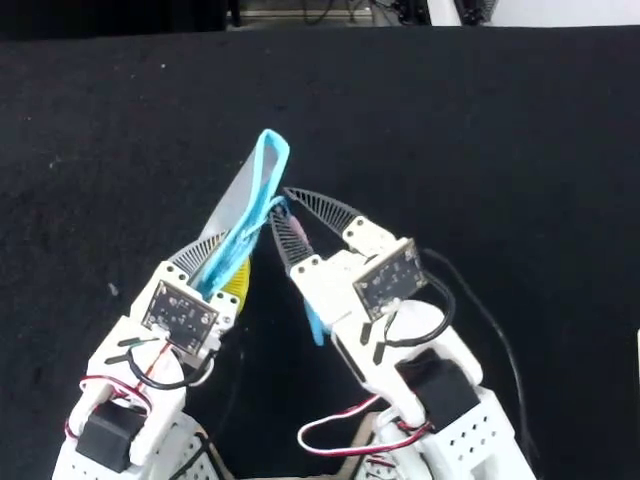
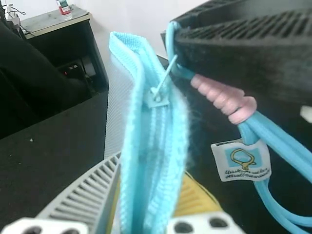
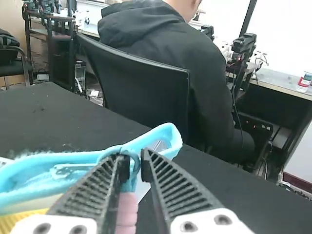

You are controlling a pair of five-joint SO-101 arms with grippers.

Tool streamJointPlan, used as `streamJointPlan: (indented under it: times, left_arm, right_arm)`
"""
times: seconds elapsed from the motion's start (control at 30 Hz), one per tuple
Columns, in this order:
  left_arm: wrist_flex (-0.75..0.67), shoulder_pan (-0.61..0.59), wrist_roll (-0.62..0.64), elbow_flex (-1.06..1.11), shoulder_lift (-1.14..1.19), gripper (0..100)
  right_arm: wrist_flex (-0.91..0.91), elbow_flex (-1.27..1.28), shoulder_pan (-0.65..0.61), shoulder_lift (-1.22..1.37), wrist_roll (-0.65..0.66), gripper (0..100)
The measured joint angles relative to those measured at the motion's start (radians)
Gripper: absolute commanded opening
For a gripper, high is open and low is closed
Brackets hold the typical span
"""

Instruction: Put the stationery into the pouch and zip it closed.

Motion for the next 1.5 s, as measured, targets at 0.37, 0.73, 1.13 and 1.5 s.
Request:
streamJointPlan:
  times: [0.37, 0.73, 1.13, 1.5]
  left_arm:
    - [-0.002, 0.0, 0.0, 0.0, 0.0, 3]
    - [-0.002, 0.0, 0.0, -0.002, -0.002, 3]
    - [-0.021, 0.002, 0.0, -0.002, -0.008, 3]
    - [-0.02, 0.002, 0.0, -0.002, -0.008, 3]
  right_arm:
    - [-0.002, 0.0, 0.035, 0.0, 0.0, 1.1]
    - [-0.141, 0.003, 0.035, 0.106, 0.002, 1.1]
    - [-0.292, -0.002, 0.18, 0.296, -0.003, 1.1]
    - [-0.293, -0.117, 0.189, 0.446, 0.0, 1.1]
